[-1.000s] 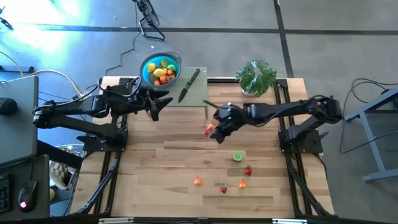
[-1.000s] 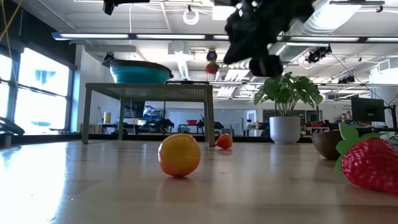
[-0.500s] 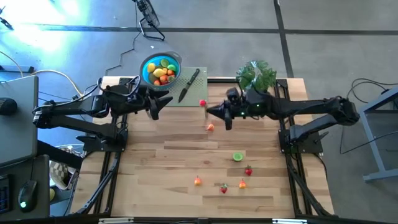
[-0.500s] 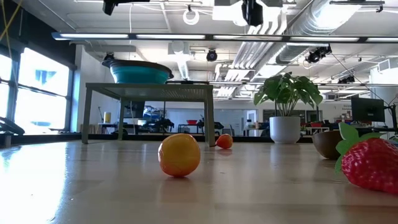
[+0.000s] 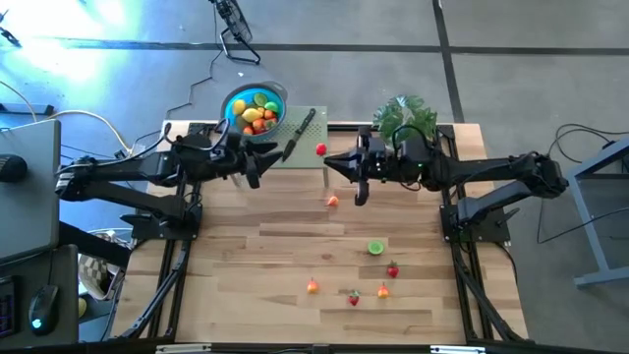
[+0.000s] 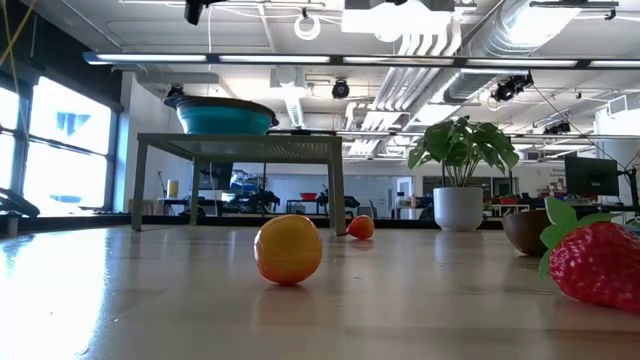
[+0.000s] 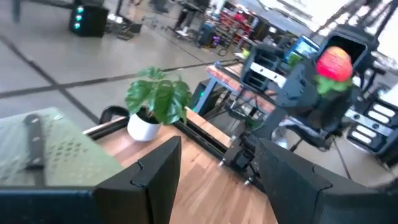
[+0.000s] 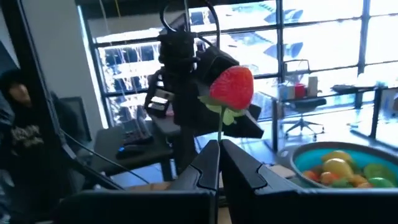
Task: Pick & Place Fruit
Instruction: Put the strawberry into the strainer bowl on the shelf
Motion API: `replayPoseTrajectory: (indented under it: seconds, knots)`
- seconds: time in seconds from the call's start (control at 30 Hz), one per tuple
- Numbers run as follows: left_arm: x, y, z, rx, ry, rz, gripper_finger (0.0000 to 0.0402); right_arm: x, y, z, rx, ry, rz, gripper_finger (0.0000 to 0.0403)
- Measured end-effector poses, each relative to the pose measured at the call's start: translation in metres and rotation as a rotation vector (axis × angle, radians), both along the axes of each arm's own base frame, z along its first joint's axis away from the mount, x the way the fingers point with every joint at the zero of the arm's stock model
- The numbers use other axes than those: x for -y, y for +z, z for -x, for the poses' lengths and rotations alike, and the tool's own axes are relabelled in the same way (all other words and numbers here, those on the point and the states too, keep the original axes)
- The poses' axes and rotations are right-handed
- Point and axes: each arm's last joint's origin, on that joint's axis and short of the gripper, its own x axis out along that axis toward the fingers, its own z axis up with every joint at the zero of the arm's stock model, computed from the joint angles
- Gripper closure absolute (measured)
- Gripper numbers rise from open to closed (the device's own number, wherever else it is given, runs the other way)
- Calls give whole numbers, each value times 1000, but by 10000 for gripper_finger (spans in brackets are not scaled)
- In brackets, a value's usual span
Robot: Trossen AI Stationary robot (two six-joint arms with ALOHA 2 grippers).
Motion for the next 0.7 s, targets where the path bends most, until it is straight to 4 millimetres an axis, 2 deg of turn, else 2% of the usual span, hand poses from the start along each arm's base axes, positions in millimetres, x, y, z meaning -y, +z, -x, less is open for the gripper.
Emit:
replayPoseTrajectory:
  seconds: [0.27,0.53,0.7]
  knots:
    - [1,-7,-23,-32,-72,-88,199,-2,1,1,-7,-18,99,400]
    - [1,1,-24,42,-73,-151,199,-2,1,1,-6,-18,106,400]
    - [2,7,-24,68,-89,-256,199,-2,1,1,-8,-27,131,400]
